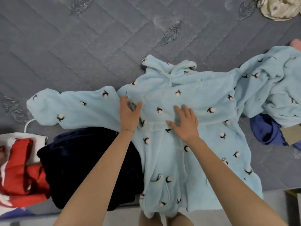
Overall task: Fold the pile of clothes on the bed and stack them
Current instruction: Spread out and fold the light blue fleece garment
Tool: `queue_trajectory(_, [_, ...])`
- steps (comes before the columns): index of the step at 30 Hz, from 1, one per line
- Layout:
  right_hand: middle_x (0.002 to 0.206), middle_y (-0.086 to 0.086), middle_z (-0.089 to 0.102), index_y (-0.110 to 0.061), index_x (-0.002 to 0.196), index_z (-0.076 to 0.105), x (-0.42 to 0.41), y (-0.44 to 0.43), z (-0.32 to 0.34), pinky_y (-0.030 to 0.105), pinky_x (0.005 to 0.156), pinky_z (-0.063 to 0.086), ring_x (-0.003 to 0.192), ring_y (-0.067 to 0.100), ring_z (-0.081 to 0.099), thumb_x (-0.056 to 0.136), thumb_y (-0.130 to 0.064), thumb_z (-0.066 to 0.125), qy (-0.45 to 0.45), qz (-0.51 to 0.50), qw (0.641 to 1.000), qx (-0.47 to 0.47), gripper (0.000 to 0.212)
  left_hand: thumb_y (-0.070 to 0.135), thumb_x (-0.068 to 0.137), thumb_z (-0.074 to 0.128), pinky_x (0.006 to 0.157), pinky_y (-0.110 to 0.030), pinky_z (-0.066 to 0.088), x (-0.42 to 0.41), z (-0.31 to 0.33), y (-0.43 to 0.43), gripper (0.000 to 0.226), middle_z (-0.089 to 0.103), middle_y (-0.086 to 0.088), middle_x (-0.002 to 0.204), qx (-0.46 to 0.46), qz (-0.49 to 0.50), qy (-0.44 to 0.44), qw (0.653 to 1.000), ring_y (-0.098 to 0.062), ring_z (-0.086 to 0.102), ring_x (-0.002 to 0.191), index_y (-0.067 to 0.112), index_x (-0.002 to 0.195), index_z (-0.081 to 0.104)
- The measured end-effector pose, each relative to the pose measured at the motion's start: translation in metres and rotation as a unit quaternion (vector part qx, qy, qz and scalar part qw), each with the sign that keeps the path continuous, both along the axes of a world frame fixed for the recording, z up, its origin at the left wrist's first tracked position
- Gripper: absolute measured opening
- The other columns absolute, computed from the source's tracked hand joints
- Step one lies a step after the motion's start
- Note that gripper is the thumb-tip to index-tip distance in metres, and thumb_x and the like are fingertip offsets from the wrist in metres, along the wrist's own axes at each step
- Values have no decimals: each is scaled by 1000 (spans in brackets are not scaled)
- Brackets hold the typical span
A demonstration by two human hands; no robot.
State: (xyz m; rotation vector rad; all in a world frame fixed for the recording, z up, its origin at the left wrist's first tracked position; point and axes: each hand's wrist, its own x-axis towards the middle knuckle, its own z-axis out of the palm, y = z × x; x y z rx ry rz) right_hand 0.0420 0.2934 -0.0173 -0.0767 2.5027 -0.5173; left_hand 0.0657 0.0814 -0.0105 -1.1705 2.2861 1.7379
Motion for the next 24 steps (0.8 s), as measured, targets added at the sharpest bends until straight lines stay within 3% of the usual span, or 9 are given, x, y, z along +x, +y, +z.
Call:
queue_trajectory(2, [164, 2, 6, -33, 155, 19, 1, 0, -3, 48, 121, 3, 151, 25, -3, 95, -52, 51, -6, 9, 999, 31, 70, 12, 86, 71, 104, -30, 42, 6, -11, -1, 63, 55, -7, 130, -23, -41, -5, 999, -20, 54, 117, 9, 141, 39])
queue_trajectory(3, [164, 2, 5, -33, 155, 18, 1, 1, -6, 48, 121, 3, 151, 25, -4, 96, -52, 50, -12, 14, 999, 48, 70, 8, 87, 69, 104, -37, 43, 8, -13, -2, 60, 55, -7, 129, -26, -43, -8, 999, -23, 54, 117, 9, 140, 41])
queue_trajectory(7, [165, 2, -2, -33, 156, 12, 4, 8, -14, 48, 121, 1, 151, 25, -7, 98, -48, 47, -48, 17, 994, 97, 69, 9, 94, 61, 84, -21, 45, 14, -13, -13, 51, 62, -9, 114, -33, -32, -36, 998, -15, 58, 95, 10, 140, 38])
queue_trajectory(9, [165, 3, -1, -33, 156, 12, 6, 6, -14, 49, 121, 1, 151, 25, -6, 98, -48, 47, -45, 6, 995, 90, 70, 8, 94, 59, 95, -25, 44, 18, -11, -19, 53, 58, -10, 123, -50, -64, -22, 996, -18, 57, 107, 9, 143, 36])
queue_trajectory(12, [164, 4, 7, -32, 156, 16, 11, -10, -9, 49, 121, 5, 151, 27, 0, 97, -49, 51, 10, 18, 999, 46, 71, 14, 96, 58, 109, -24, 27, 29, -4, -26, 53, 46, -12, 142, -147, -144, 9, 979, -23, 42, 131, 8, 144, 37])
queue_trajectory(15, [164, 5, 8, -33, 155, 17, 16, -32, -1, 50, 121, 5, 151, 29, 1, 96, -51, 50, 43, 72, 996, 33, 71, 25, 98, 54, 119, -43, 13, 42, 4, -34, 49, 44, -4, 148, -287, -219, -37, 932, -21, 33, 141, 16, 144, 41])
queue_trajectory(18, [165, 4, 4, -34, 155, 14, 18, -53, 10, 49, 121, 1, 151, 28, -2, 95, -52, 50, 38, 109, 993, 27, 73, 34, 101, 47, 119, -49, -2, 58, 13, -42, 51, 30, 1, 158, -338, -277, -110, 893, -19, 14, 150, 24, 149, 35])
queue_trajectory(21, [165, 3, 4, -35, 155, 10, 18, -72, 20, 47, 122, 1, 151, 27, -1, 92, -52, 56, 40, 145, 989, 17, 80, 41, 101, 44, 119, -49, -4, 71, 23, -55, 55, 18, 3, 162, -342, -275, -142, 887, -19, 3, 151, 28, 152, 29])
queue_trajectory(24, [165, 3, 4, -35, 155, 10, 17, -93, 28, 46, 122, 1, 151, 26, -1, 90, -52, 58, 48, 177, 983, 4, 82, 44, 101, 43, 118, -51, -7, 81, 30, -72, 56, 18, 2, 163, -362, -261, -156, 881, -19, 3, 151, 28, 152, 28])
